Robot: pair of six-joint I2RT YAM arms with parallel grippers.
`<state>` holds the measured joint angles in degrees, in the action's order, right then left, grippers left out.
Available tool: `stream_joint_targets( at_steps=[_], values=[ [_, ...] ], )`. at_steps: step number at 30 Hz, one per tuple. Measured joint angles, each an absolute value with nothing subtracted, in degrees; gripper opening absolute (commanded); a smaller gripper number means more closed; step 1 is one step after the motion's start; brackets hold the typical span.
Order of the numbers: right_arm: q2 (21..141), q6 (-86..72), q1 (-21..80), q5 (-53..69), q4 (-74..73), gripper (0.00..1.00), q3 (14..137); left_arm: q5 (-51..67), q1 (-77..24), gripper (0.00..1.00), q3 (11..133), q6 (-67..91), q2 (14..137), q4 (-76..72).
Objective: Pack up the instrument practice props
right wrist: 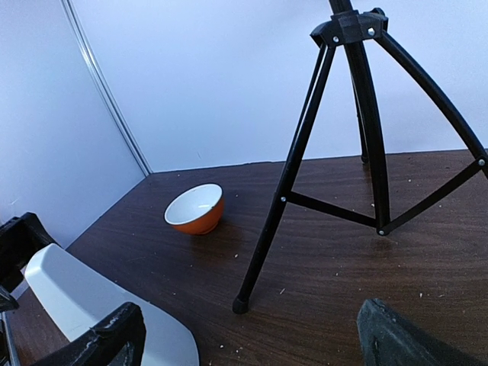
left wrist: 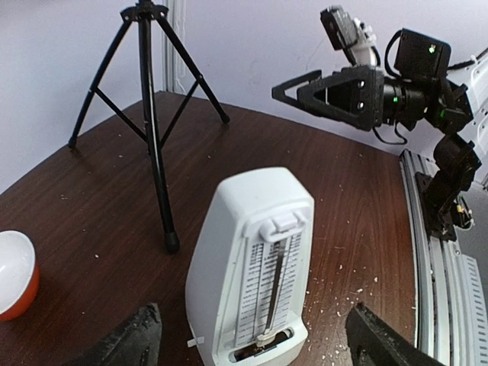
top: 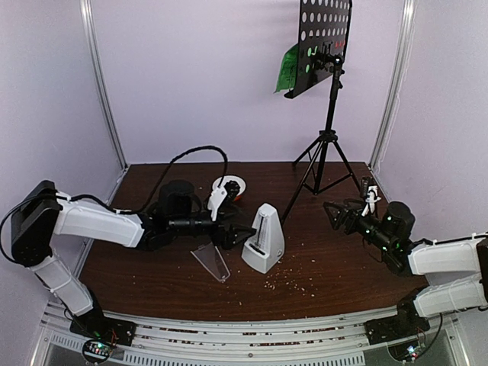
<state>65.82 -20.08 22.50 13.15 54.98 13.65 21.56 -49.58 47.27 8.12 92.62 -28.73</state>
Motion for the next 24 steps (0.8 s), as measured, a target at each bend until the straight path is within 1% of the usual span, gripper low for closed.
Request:
stream_joint_targets(
  at_steps=[5, 8, 13, 18, 21, 24],
  values=[
    [65.23, -22.48, 22.5, 12.93, 50.57, 1.0, 14.83, 17.28, -49.58, 0.96, 41.01, 11.46, 84.55, -31.27],
    [62.92, -25.19, 22.5, 12.93, 46.41, 0.98, 15.81, 14.74, -49.47, 0.97, 38.7, 13.76, 81.28, -31.55],
    [57.69, -29.02, 22.5, 12.95, 34.39, 0.96, 19.75, 12.36, -48.29, 0.97, 36.45, 18.2, 79.18, -31.4],
    [50.63, -34.17, 23.62, 12.64, 23.83, 0.95, 21.23, 14.13, -45.8, 0.93, 32.51, 21.37, 79.59, -32.75],
    [48.01, -38.35, 25.58, 12.19, 21.32, 0.94, 20.34, 16.82, -44.73, 0.9, 31.83, 22.26, 82.5, -32.99],
    [47.81, -42.28, 29.34, 10.9, 21.06, 0.92, 18.28, 19.79, -44.62, 0.9, 32.1, 22.33, 85.52, -33.01]
  ],
)
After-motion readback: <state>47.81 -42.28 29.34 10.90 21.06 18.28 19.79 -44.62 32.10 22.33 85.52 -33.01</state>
